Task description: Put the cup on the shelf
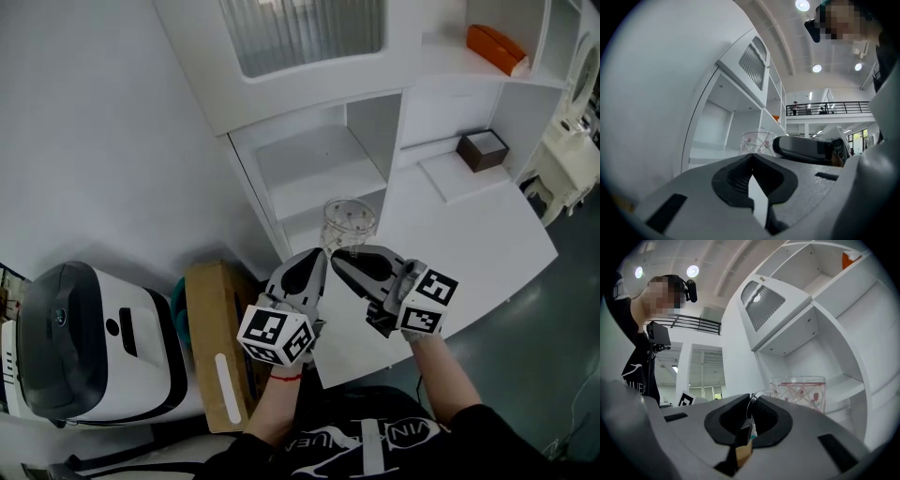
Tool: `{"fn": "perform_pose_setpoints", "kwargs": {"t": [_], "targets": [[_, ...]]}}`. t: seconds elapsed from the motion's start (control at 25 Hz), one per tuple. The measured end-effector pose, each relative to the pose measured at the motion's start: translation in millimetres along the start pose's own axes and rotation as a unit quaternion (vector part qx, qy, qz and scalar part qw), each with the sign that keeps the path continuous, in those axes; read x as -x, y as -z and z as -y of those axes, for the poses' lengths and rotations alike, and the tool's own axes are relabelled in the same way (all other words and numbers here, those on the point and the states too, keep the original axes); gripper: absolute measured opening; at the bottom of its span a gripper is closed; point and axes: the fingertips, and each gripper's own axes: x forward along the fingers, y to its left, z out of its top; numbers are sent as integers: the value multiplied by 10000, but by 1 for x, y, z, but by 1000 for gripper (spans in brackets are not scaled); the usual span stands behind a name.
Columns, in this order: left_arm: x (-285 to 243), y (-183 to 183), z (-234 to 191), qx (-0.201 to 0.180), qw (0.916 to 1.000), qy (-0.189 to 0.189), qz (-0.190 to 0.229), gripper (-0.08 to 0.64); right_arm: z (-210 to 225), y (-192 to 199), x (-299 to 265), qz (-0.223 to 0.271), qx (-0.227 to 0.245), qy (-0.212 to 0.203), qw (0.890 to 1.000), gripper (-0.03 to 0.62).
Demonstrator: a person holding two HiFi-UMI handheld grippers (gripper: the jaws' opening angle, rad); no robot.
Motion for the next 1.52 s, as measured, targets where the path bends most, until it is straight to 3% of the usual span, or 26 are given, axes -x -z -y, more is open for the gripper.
{"fn": "perform_pose_setpoints", "kwargs": {"t": [1.12,1.52], "targets": [[-47,-16,-72,153,9997,187,69,6,61,-12,-76,-361,580,90,9976,14],[-52,-19,-82,0,9998,162,-77,5,83,-8,-91,-572,855,307,9942,14]]}}
